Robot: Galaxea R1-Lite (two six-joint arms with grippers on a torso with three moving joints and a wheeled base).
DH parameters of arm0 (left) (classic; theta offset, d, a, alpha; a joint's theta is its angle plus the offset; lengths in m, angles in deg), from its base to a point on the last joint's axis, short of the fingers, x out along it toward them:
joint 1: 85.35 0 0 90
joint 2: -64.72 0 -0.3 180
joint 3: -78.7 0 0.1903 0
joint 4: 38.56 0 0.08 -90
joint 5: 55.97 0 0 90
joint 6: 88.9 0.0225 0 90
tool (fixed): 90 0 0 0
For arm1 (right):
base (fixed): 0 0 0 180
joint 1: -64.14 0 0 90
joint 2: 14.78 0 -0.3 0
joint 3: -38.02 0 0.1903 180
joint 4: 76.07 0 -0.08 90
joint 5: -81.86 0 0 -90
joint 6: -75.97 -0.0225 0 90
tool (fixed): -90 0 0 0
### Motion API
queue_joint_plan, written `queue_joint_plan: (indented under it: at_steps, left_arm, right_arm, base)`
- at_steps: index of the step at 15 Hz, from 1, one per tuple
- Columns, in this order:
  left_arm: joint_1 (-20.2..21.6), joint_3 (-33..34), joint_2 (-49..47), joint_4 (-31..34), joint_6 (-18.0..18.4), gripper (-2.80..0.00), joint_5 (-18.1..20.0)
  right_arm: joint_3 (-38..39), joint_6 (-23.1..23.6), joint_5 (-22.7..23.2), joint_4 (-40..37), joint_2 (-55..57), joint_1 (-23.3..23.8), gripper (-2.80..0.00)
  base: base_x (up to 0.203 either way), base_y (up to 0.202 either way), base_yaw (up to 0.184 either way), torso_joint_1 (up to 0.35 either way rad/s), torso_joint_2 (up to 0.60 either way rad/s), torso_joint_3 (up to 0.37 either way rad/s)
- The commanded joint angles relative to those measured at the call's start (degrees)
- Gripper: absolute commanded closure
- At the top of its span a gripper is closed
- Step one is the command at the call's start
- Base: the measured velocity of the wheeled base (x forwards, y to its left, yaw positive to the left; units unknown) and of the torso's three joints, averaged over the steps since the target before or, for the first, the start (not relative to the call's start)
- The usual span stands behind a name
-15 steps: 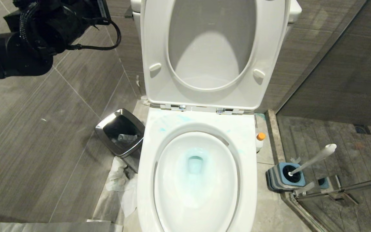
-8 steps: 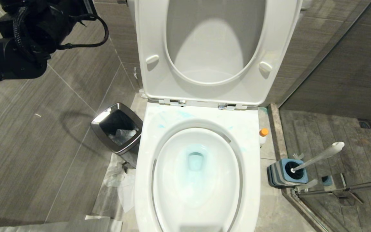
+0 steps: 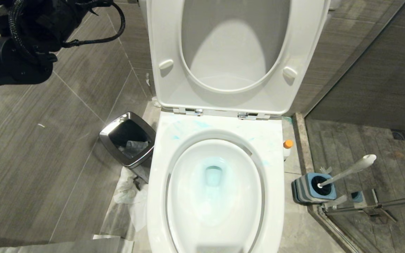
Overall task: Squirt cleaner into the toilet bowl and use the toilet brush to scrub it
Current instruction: Flush the toilet
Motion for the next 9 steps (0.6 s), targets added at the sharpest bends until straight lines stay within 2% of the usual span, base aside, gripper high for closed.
queue_joint_plan:
  at_steps: [1,6,9]
  left_arm:
    - [-0.33,1.88,1.02,-0.26,0.02,0.00,1.17]
    - [-1.70,2.81,-0.97,-0.35,0.12,0.00,1.32]
    - [-1.76,1.97,-3.78,-3.49,0.14,0.00,1.89]
  right_arm:
    - [0.70,0.04,0.07,0.03,-0.01,0.00,0.00]
    - [0.70,0.04,0.07,0.03,-0.01,0.00,0.00]
    - [0.70,0.04,0.07,0.03,-0.01,0.00,0.00]
  base:
    - [0.000,0.000,0.000,0.000,0.00,0.000]
    - [0.000,0.000,0.000,0.000,0.00,0.000]
    - [0.000,0.000,0.000,0.000,0.00,0.000]
